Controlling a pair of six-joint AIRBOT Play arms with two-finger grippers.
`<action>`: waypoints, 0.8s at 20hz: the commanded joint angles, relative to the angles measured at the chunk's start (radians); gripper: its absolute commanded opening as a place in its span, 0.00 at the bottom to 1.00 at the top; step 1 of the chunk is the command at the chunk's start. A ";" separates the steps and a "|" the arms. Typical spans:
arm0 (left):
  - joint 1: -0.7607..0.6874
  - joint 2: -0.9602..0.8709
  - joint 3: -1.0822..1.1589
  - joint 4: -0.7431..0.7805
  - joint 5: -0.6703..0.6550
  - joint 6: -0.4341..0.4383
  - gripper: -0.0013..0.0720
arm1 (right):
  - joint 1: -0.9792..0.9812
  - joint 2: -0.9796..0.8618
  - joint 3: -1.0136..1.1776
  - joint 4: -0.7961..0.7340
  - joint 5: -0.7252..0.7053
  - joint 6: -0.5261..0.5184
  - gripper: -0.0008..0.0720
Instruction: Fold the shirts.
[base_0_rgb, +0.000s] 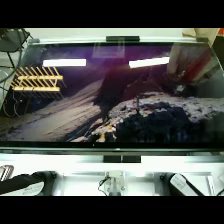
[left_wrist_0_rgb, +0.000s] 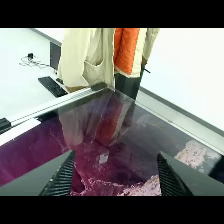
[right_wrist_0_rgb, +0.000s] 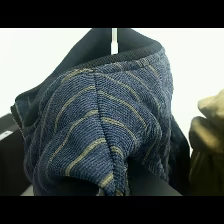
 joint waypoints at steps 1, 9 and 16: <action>0.001 -0.001 -0.003 0.001 -0.021 0.000 0.86 | -0.100 -0.052 0.001 0.035 -0.080 0.006 0.13; 0.001 -0.001 -0.003 0.005 -0.095 -0.004 0.85 | -0.279 -0.136 0.001 0.120 -0.250 0.006 0.13; 0.005 -0.006 -0.003 0.016 -0.192 -0.050 0.85 | -0.436 -0.168 0.001 0.227 -0.296 0.006 0.13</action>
